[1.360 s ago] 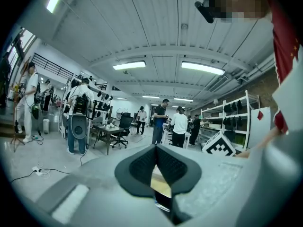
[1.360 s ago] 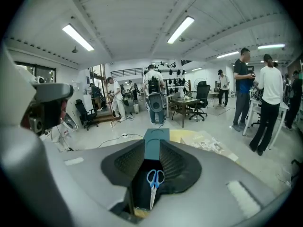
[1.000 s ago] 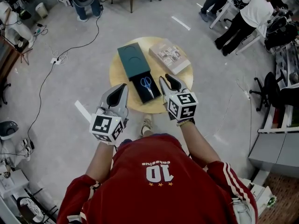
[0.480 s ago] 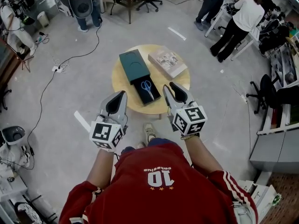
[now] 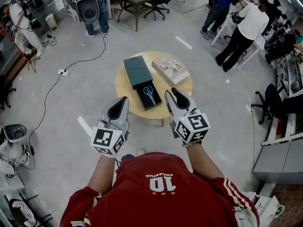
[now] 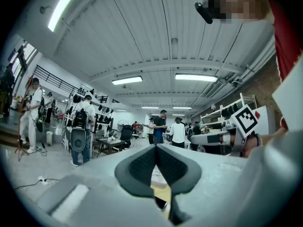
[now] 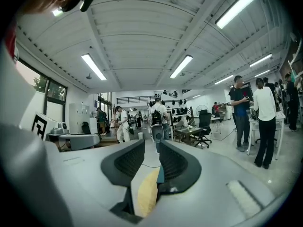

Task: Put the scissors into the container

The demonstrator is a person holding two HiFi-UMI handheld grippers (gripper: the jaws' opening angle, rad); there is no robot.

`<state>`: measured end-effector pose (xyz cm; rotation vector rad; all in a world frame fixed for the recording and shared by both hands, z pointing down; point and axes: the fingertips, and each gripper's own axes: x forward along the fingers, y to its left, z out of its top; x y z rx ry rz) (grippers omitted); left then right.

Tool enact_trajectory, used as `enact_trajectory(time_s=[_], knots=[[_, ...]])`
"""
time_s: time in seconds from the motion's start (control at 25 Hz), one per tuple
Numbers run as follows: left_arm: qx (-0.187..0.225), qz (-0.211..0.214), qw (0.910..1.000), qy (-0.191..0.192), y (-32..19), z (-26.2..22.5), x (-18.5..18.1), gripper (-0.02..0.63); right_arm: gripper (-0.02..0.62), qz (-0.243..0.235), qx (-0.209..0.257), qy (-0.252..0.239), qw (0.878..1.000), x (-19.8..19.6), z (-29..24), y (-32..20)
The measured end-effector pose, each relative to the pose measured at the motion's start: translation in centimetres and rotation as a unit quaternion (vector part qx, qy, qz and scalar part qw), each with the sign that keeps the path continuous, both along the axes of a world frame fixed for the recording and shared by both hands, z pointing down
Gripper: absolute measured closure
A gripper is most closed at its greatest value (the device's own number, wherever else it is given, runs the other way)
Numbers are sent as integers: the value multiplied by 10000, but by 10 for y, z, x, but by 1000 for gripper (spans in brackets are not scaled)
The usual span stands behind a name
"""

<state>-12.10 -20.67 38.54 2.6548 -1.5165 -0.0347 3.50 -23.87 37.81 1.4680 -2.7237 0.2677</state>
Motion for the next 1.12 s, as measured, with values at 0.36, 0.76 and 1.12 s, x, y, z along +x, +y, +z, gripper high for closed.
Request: enact_trajectory(time_s=[0.36, 0.76, 1.12], knots=[[94, -31, 9999, -79, 45, -11, 64, 603, 495, -307, 212, -112, 9992, 52, -18, 52], [125, -242, 9994, -203, 112, -20, 120, 603, 505, -580, 246, -228, 9978, 102, -13, 107], [218, -288, 9990, -251, 135, -26, 131, 603, 511, -599, 407, -229, 9971, 113, -20, 138]])
